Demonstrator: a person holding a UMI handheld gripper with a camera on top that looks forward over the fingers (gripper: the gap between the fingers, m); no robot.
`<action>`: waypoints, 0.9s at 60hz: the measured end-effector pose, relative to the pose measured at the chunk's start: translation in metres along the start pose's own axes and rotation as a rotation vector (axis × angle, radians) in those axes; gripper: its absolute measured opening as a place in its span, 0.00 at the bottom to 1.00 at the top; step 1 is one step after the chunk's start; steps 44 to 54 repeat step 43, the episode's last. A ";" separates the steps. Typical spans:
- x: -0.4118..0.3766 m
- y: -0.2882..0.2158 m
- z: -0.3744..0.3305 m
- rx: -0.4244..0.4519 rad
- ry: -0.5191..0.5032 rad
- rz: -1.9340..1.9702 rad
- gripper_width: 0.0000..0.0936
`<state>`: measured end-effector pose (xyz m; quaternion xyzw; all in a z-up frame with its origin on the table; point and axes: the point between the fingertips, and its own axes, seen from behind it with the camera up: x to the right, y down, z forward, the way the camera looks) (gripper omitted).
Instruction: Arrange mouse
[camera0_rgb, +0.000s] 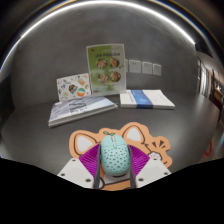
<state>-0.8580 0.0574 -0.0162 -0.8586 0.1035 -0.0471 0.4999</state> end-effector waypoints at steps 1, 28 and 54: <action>0.000 0.004 0.001 -0.008 0.008 -0.001 0.45; 0.009 0.018 -0.055 -0.079 -0.115 -0.091 0.91; 0.131 0.047 -0.121 -0.045 -0.177 -0.048 0.91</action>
